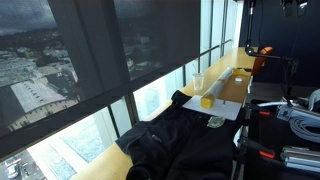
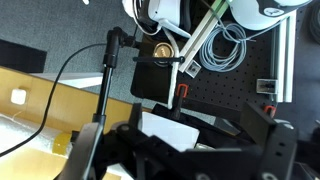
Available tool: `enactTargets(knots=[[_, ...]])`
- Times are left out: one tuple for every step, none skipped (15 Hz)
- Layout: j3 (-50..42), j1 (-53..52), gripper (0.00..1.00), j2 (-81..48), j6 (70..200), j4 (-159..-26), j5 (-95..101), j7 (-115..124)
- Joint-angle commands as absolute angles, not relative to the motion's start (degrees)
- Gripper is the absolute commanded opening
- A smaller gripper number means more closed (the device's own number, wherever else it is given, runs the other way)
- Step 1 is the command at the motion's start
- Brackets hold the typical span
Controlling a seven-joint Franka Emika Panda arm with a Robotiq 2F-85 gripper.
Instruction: Close the zipper of the black vest
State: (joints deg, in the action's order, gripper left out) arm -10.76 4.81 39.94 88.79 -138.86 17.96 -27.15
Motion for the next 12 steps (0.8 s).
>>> enactTargets(knots=[[-11.6, 3.6, 1.00, 40.0, 88.5, -138.7, 18.4, -26.6], [-11.6, 3.6, 1.00, 40.0, 88.5, -138.7, 18.4, -26.6], [-11.4, 3.6, 1.00, 39.5, 88.6, -139.0, 18.2, -25.9], [-11.4, 3.4, 1.00, 39.1, 88.9, -139.2, 17.9, -25.8], [-11.6, 2.9, 1.00, 38.2, 90.5, -139.5, 17.8, -25.8], [-11.6, 2.5, 1.00, 37.1, 92.1, -139.5, 17.7, -25.5], [-11.2, 2.2, 1.00, 35.5, 93.8, -139.3, 17.9, -24.9], [-10.7, 2.0, 1.00, 34.1, 95.9, -139.3, 18.1, -24.1], [-10.1, 1.7, 1.00, 32.5, 98.0, -139.2, 18.2, -23.1], [-9.5, 1.3, 1.00, 30.9, 100.5, -139.3, 18.3, -22.2], [-8.9, 1.0, 1.00, 29.1, 103.5, -139.5, 18.4, -21.1], [-8.3, 0.8, 1.00, 27.1, 106.2, -139.5, 18.2, -20.4]])
